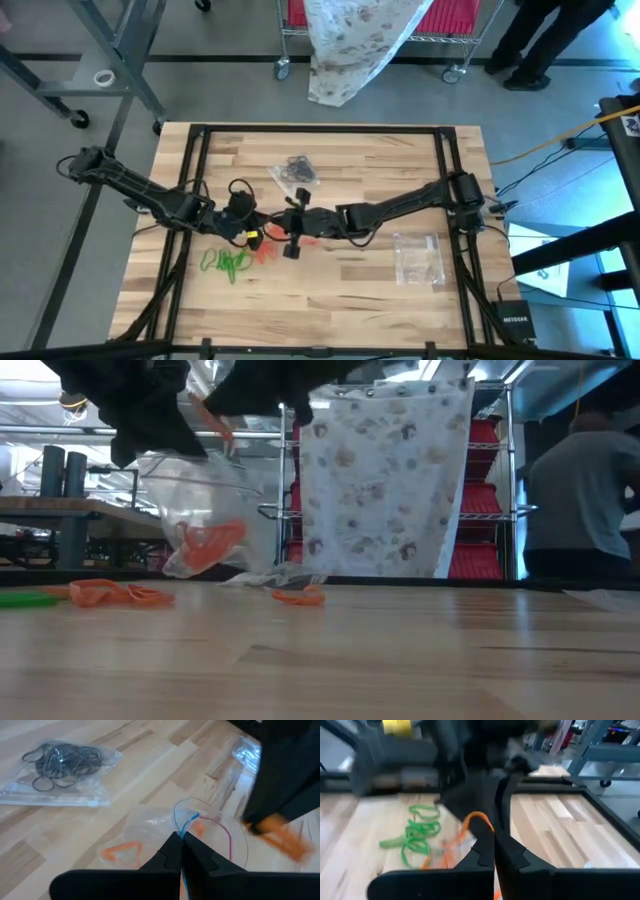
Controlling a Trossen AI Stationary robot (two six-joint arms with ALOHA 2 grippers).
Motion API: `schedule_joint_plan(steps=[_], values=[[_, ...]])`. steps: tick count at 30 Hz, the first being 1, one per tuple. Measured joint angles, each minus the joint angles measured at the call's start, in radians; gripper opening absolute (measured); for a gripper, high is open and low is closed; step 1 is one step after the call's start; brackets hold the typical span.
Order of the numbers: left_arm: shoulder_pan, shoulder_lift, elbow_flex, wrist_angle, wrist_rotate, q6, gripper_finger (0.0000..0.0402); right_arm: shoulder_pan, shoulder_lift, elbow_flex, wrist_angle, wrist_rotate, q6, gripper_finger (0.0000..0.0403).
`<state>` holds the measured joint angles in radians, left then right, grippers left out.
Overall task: Sort rubber bands
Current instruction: Put the orange rubber band into the transparent zip bag
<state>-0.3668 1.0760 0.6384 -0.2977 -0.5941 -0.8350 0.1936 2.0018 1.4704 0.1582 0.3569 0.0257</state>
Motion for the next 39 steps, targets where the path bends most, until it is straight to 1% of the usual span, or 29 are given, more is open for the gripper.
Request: schedule_joint_plan(steps=[5, 10, 12, 15, 18, 21, 23, 27, 30, 32, 36, 39], values=[[0.000, 0.000, 0.000, -0.004, 0.000, -0.001, 0.0000, 0.001, 0.040, -0.001, -0.006, 0.001, 0.000, 0.0001], [0.000, 0.000, 0.000, 0.000, 0.001, -0.003, 0.0000, -0.004, 0.044, 0.000, -0.043, 0.001, 0.001, 0.0006], [0.000, 0.000, 0.000, 0.000, 0.000, -0.003, 0.0000, -0.005, 0.044, 0.000, -0.061, 0.001, 0.023, 0.0021], [0.000, 0.000, 0.000, 0.000, 0.000, -0.003, 0.0000, -0.005, 0.045, 0.000, -0.061, 0.002, 0.052, 0.0062], [0.000, 0.000, 0.000, -0.001, 0.000, -0.003, 0.0000, -0.004, 0.045, 0.003, -0.096, 0.049, 0.048, 0.0105], [0.000, 0.000, 0.000, -0.002, 0.000, -0.003, 0.0000, -0.004, 0.036, 0.042, -0.240, 0.058, 0.047, 0.0136], [0.000, 0.000, 0.000, -0.005, 0.000, -0.003, 0.0000, -0.004, 0.020, 0.093, -0.380, 0.046, 0.048, 0.0148], [0.000, 0.000, 0.000, -0.007, 0.001, -0.003, 0.0000, 0.008, 0.012, 0.196, -0.680, 0.017, 0.082, 0.0153], [0.000, 0.000, 0.000, -0.011, 0.001, 0.004, 0.0000, 0.023, 0.012, 0.203, -0.796, -0.001, 0.099, 0.0153], [0.001, 0.000, 0.000, -0.045, -0.001, 0.001, 0.0000, 0.029, 0.012, 0.202, -0.864, -0.009, 0.117, 0.0153], [0.003, 0.000, 0.000, -0.118, -0.018, -0.034, 0.0000, 0.044, 0.013, 0.087, -0.791, -0.030, 0.148, 0.0153], [0.003, 0.000, 0.000, -0.120, -0.019, -0.040, 0.0000, 0.048, 0.015, -0.023, -0.636, -0.063, 0.159, 0.0153]])
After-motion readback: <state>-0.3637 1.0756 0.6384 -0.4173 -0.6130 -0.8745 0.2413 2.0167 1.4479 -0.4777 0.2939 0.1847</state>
